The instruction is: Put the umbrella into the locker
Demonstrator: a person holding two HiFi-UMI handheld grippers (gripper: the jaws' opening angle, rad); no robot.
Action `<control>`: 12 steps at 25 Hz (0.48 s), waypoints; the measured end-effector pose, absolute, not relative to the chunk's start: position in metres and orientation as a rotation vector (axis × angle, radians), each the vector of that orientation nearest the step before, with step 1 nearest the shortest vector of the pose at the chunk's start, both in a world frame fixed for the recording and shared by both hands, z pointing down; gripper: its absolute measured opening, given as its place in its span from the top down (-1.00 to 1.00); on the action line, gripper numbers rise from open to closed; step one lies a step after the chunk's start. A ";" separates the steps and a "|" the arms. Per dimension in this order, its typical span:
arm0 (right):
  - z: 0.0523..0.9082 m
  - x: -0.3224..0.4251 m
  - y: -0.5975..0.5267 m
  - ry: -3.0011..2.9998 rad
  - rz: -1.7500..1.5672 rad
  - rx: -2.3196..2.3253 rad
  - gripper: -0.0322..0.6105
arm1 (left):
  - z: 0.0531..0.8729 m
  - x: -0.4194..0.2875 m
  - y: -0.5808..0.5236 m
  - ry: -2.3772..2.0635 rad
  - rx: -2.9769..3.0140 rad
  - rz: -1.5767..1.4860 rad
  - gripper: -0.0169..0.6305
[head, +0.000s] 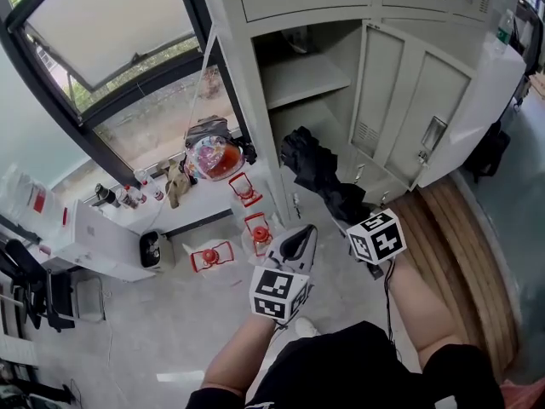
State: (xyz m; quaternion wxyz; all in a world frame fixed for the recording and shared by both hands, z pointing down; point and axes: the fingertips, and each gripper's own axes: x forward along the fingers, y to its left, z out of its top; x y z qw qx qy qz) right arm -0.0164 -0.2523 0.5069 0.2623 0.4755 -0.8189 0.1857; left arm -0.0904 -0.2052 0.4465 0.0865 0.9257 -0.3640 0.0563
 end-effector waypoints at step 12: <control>0.516 -0.023 -0.278 -2.147 0.526 1.344 0.30 | 0.452 -0.114 -0.220 -1.048 2.768 0.162 0.90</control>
